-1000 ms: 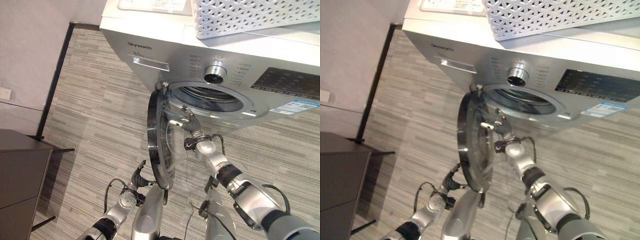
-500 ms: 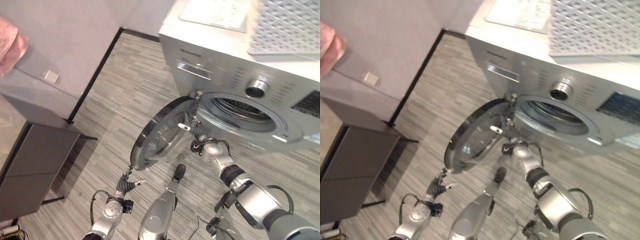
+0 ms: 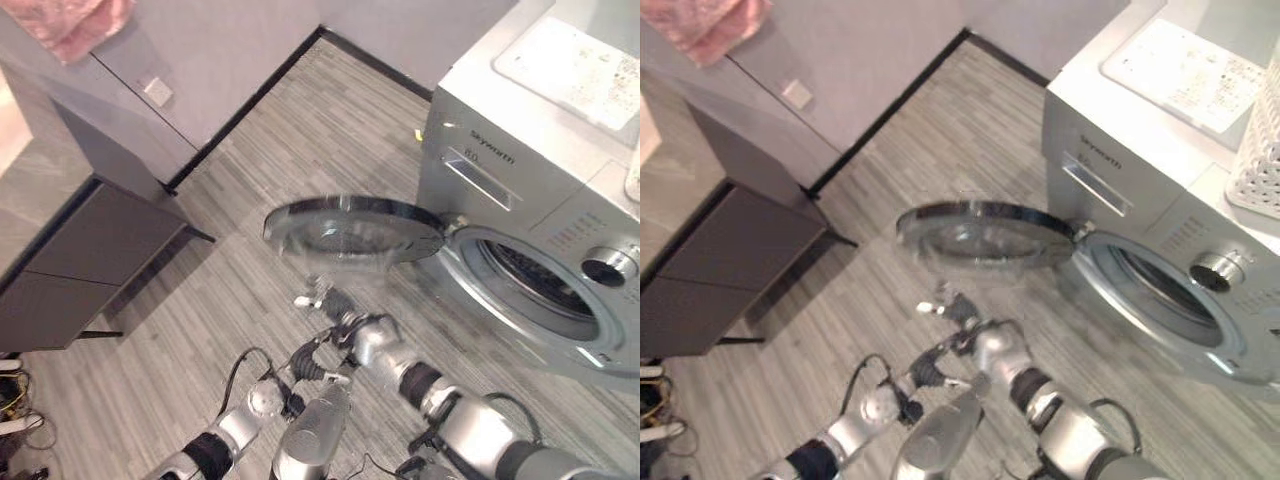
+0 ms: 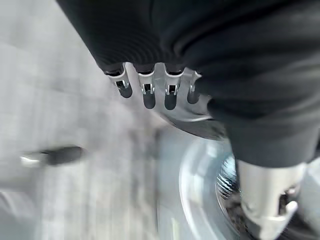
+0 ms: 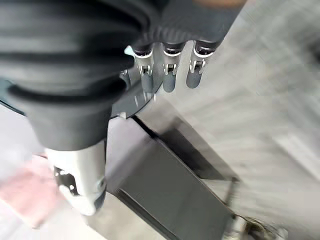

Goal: Grab the laundry basket,head to the washer,open it,put in the laundry and shut it.

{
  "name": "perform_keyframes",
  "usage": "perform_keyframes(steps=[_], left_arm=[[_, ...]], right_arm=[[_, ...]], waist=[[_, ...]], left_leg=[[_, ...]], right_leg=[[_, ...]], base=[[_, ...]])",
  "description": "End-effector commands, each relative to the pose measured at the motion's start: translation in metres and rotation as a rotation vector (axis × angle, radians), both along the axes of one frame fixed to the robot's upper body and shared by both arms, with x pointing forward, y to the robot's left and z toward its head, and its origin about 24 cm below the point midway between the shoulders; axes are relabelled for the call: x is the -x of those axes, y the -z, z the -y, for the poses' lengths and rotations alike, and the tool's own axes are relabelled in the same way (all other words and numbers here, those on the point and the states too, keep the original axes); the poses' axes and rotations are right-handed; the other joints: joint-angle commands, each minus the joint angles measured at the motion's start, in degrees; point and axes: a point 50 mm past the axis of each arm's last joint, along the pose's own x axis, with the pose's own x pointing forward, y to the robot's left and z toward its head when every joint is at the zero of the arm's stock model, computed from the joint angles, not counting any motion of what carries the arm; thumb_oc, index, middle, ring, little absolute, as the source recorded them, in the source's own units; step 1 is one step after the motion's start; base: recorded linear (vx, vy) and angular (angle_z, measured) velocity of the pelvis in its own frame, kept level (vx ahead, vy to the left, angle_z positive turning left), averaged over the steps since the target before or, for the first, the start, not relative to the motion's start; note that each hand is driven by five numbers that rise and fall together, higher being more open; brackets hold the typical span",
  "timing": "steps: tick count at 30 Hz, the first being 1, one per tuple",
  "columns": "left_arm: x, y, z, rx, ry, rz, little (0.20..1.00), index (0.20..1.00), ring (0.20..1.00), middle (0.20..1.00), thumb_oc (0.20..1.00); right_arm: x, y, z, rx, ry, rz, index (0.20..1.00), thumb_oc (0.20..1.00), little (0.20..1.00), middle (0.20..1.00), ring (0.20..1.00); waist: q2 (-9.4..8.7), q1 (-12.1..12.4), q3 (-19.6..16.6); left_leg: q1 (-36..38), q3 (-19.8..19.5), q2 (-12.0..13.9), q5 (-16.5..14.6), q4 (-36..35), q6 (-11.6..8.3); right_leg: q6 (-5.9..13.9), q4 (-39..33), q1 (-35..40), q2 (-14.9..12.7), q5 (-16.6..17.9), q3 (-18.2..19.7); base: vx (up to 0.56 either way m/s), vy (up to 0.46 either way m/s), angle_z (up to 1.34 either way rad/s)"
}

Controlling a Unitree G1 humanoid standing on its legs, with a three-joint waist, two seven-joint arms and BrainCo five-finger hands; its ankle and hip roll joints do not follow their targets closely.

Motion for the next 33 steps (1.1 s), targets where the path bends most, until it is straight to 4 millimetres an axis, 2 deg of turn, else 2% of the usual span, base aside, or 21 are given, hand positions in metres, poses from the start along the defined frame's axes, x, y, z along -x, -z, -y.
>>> perform_keyframes(steps=[1, 2, 3, 5, 6, 7, 8, 9, 10, 12, 13, 16, 19, 20, 23, 24, 27, 33], left_arm=[[-0.016, -0.003, -0.003, -0.246, 0.324, -0.051, 1.000, 1.000, 1.000, 1.000, 1.000], [-0.022, 0.002, -0.010, -0.350, 0.358, -0.067, 1.000, 1.000, 1.000, 1.000, 1.000], [-0.028, -0.001, -0.009, -0.382, 0.384, -0.054, 1.000, 1.000, 1.000, 1.000, 1.000], [-0.043, 0.004, -0.014, -0.456, 0.322, -0.070, 1.000, 1.000, 1.000, 1.000, 1.000], [-0.043, 0.004, -0.013, -0.454, 0.323, -0.069, 1.000, 1.000, 1.000, 1.000, 1.000], [-0.053, 0.008, -0.021, -0.511, 0.238, -0.060, 1.000, 1.000, 1.000, 1.000, 1.000], [-0.053, 0.008, -0.020, -0.510, 0.239, -0.059, 1.000, 1.000, 1.000, 1.000, 1.000], [-0.067, 0.005, -0.042, -0.627, 0.145, 0.018, 1.000, 1.000, 1.000, 1.000, 1.000], [-0.075, -0.001, -0.052, -0.680, 0.082, 0.087, 1.000, 1.000, 1.000, 1.000, 1.000], [-0.099, -0.027, -0.078, -0.744, -0.100, 0.256, 1.000, 1.000, 1.000, 1.000, 1.000], [-0.102, -0.031, -0.106, -0.845, -0.185, 0.253, 1.000, 1.000, 1.000, 1.000, 1.000], [-0.102, -0.036, -0.125, -0.871, -0.247, 0.248, 1.000, 1.000, 1.000, 1.000, 1.000], [-0.101, -0.036, -0.130, -0.856, -0.292, 0.240, 1.000, 1.000, 1.000, 1.000, 1.000], [-0.100, -0.036, -0.136, -0.831, -0.335, 0.235, 1.000, 1.000, 1.000, 1.000, 1.000], [-0.096, -0.036, -0.144, -0.762, -0.444, 0.229, 1.000, 1.000, 1.000, 1.000, 1.000], [-0.096, -0.036, -0.144, -0.762, -0.444, 0.229, 1.000, 1.000, 1.000, 1.000, 1.000], [-0.084, -0.025, -0.158, -0.679, -0.566, 0.172, 1.000, 1.000, 1.000, 1.000, 1.000], [-0.066, -0.014, -0.177, -0.632, -0.675, 0.125, 1.000, 1.000, 1.000, 1.000, 1.000]], right_arm=[[0.004, 0.012, 0.030, 0.183, -0.159, 0.000, 1.000, 1.000, 1.000, 1.000, 1.000], [0.007, 0.015, 0.049, 0.253, -0.201, 0.011, 1.000, 1.000, 1.000, 1.000, 1.000], [0.011, 0.016, 0.064, 0.281, -0.213, 0.009, 1.000, 1.000, 1.000, 1.000, 1.000], [0.017, 0.020, 0.097, 0.313, -0.151, -0.017, 1.000, 1.000, 1.000, 1.000, 1.000], [0.017, 0.020, 0.098, 0.315, -0.150, -0.018, 1.000, 1.000, 1.000, 1.000, 1.000], [0.023, 0.024, 0.119, 0.313, -0.080, -0.042, 1.000, 1.000, 1.000, 1.000, 1.000], [0.023, 0.024, 0.120, 0.314, -0.079, -0.043, 1.000, 1.000, 1.000, 1.000, 1.000], [0.027, 0.019, 0.143, 0.297, 0.011, -0.022, 1.000, 1.000, 1.000, 1.000, 1.000], [0.030, 0.017, 0.153, 0.294, 0.054, -0.010, 1.000, 1.000, 1.000, 1.000, 1.000], [0.035, 0.010, 0.162, 0.216, 0.157, 0.031, 1.000, 1.000, 1.000, 1.000, 1.000], [0.032, 0.005, 0.164, 0.179, 0.209, 0.065, 1.000, 1.000, 1.000, 1.000, 1.000], [0.042, 0.014, 0.173, 0.185, 0.240, 0.021, 1.000, 1.000, 1.000, 1.000, 1.000], [0.052, 0.023, 0.178, 0.214, 0.250, -0.022, 1.000, 1.000, 1.000, 1.000, 1.000], [0.063, 0.037, 0.186, 0.267, 0.270, -0.084, 1.000, 1.000, 1.000, 1.000, 1.000], [0.084, 0.060, 0.196, 0.292, 0.365, -0.211, 1.000, 1.000, 1.000, 1.000, 1.000], [0.084, 0.060, 0.196, 0.292, 0.365, -0.211, 1.000, 1.000, 1.000, 1.000, 1.000], [0.112, 0.083, 0.208, 0.356, 0.457, -0.357, 1.000, 1.000, 1.000, 1.000, 1.000], [0.133, 0.091, 0.226, 0.400, 0.579, -0.436, 1.000, 1.000, 1.000, 1.000, 1.000]], waist=[[-7.00, -3.95, 2.25], [-8.34, -6.46, 2.34], [-8.89, -7.74, 2.08], [-10.48, -11.59, 1.40], [-10.37, -11.52, 1.42], [-11.51, -14.09, 0.74], [-11.45, -14.07, 0.69], [-12.67, -16.14, 0.32], [-13.03, -16.56, 0.57], [-14.03, -17.21, 1.32], [-15.10, -18.20, 1.85], [-14.89, -17.81, 2.27], [-14.63, -17.51, 2.22], [-14.57, -17.27, 2.09], [-14.34, -16.84, 1.77], [-14.35, -16.84, 1.78], [-14.29, -16.73, 1.05], [-14.12, -17.48, -0.63]], left_leg=[[5.07, 10.52, 3.87, -9.01, 1.42, 0.65], [5.24, 11.63, 3.56, -7.88, 1.19, 1.11], [6.14, 12.30, 3.58, -7.97, 0.57, 1.39], [8.09, 13.97, 3.50, -7.90, -0.95, 1.78], [8.18, 14.02, 3.51, -7.86, -1.04, 1.79], [8.89, 15.14, 3.26, -7.74, -2.31, 1.76], [8.85, 15.16, 3.26, -7.74, -2.31, 1.76], [8.32, 16.16, 3.02, -7.64, -2.52, 1.67], [7.72, 16.35, 2.93, -7.41, -2.52, 1.63], [5.99, 16.38, 2.87, -6.75, -2.52, 1.21], [4.40, 17.06, 3.21, -6.18, -2.52, 0.91], [3.67, 17.09, 3.55, -5.74, -2.52, 0.51], [3.55, 17.05, 3.70, -5.59, -2.52, 0.45], [3.64, 17.07, 3.81, -5.55, -2.52, 0.36], [3.95, 17.27, 3.78, -5.59, -2.52, 0.30], [3.96, 17.27, 3.78, -5.60, -2.52, 0.30], [4.97, 18.01, 3.62, -5.95, -2.52, 0.47], [7.66, 19.70, 3.58, -7.09, -2.52, 0.78]], right_leg=[[3.24, -0.99, -6.18, -6.25, 5.26, 10.90], [2.92, -0.77, -7.09, -6.78, 6.63, 11.21], [3.02, -0.70, -7.38, -6.70, 6.78, 11.97], [3.25, -0.75, -7.97, -6.44, 7.04, 13.56], [3.26, -0.74, -7.96, -6.44, 7.04, 13.61], [3.42, -1.10, -8.77, -6.32, 7.34, 14.72], [3.42, -1.09, -8.82, -6.32, 7.34, 14.74], [3.69, -1.53, -10.21, -6.24, 7.89, 15.74], [3.77, -1.53, -10.93, -6.28, 8.12, 15.94], [3.94, -1.53, -12.29, -6.72, 8.60, 15.91], [4.14, -1.53, -14.08, -6.57, 9.31, 16.20], [4.12, -1.53, -14.52, -6.70, 9.49, 15.93], [4.09, -1.53, -14.37, -6.83, 9.46, 15.61], [3.98, -1.53, -14.15, -6.77, 9.40, 15.45], [3.99, -1.53, -13.65, -6.74, 9.39, 15.47], [3.99, -1.53, -13.65, -6.74, 9.38, 15.47], [3.89, -1.53, -13.03, -6.50, 9.39, 16.23], [3.78, -1.53, -11.85, -6.09, 9.10, 17.56]], base=[[0.01, 0.175, -0.43], [0.04, 0.206, -0.47], [0.01, 0.135, -0.31], [0.08, 0.078, -0.38], [0.05, 0.078, -0.41], [0.02, 0.048, -0.49], [0.00, 0.067, -0.44], [-0.03, 0.008, -0.37], [-0.07, -0.021, -0.31], [-0.13, -0.098, -0.22], [-0.13, -0.110, -0.13], [-0.05, -0.064, -0.05], [-0.01, -0.046, 0.02], [-0.01, -0.045, 0.05], [-0.01, -0.026, 0.05], [0.00, -0.017, 0.07], [0.02, 0.004, 0.06], [0.04, 0.016, -0.11]])
